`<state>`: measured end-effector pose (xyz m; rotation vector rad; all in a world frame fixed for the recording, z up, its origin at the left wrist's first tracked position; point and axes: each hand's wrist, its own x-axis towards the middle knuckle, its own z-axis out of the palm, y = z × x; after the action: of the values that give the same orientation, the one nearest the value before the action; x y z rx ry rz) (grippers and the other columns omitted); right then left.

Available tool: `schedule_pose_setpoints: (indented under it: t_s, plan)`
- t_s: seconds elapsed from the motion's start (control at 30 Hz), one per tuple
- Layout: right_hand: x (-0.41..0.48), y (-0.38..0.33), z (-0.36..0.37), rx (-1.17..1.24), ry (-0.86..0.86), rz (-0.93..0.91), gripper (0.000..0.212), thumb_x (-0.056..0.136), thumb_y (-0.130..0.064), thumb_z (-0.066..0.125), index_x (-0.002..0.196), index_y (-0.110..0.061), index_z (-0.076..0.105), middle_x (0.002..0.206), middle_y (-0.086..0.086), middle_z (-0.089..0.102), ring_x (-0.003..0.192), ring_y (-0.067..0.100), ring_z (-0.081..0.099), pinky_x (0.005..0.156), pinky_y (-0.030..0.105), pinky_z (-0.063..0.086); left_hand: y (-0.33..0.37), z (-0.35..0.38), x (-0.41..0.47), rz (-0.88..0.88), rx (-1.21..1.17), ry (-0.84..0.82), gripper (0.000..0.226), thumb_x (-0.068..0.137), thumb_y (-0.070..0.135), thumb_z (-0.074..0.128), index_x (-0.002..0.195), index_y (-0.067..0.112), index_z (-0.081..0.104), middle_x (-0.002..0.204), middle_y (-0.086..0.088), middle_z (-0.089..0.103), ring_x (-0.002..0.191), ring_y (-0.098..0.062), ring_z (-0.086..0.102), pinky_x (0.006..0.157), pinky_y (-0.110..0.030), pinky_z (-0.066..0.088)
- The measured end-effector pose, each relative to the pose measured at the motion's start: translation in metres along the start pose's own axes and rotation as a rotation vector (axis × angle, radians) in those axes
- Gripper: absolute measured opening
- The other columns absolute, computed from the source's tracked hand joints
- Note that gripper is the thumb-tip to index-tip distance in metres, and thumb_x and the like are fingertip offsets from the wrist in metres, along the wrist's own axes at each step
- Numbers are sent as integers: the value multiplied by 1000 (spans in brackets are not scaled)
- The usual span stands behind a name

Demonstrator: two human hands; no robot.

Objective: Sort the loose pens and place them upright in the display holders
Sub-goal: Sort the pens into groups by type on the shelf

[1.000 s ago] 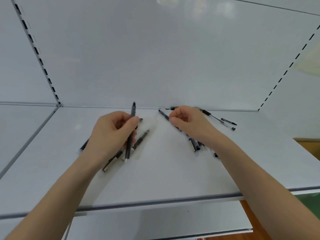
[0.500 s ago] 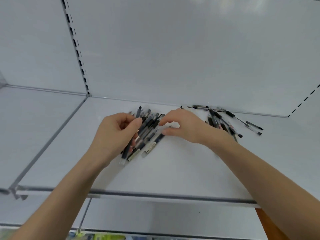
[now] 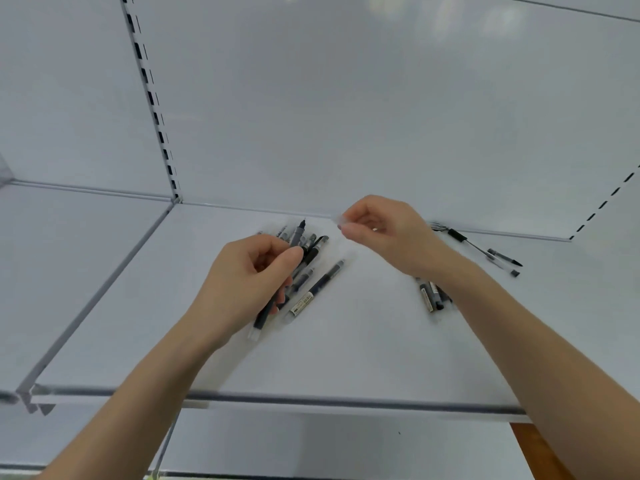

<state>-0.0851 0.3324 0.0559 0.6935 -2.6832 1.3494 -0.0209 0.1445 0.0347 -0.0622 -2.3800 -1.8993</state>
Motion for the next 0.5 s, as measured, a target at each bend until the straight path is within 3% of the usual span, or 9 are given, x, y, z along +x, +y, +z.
schedule_pose_setpoints:
  t_s: [0.1,0.2,0.5]
  plan:
    - [-10,-11,-9,152,13,29,13,89,-10,58,84,-22,57,82,-1,65,71,4,60,65,15,49,7,4,0,35,-4,-25,19,87,18,58,73,5,61,49,1,53,38,-8,45,39,-16,39]
    - [-22,-18,-18,192,53,-13,16,90,-8,55,91,-23,59,76,-3,57,71,8,55,65,20,50,13,8,0,73,-1,-48,18,86,21,58,72,11,62,46,5,51,37,-9,43,40,-17,38]
    - [-44,-24,-34,214,78,-13,21,89,-5,56,92,-24,63,75,-16,59,73,2,56,68,14,50,17,21,0,146,21,-137,15,85,25,60,72,18,65,46,8,45,40,-6,39,42,-15,36]
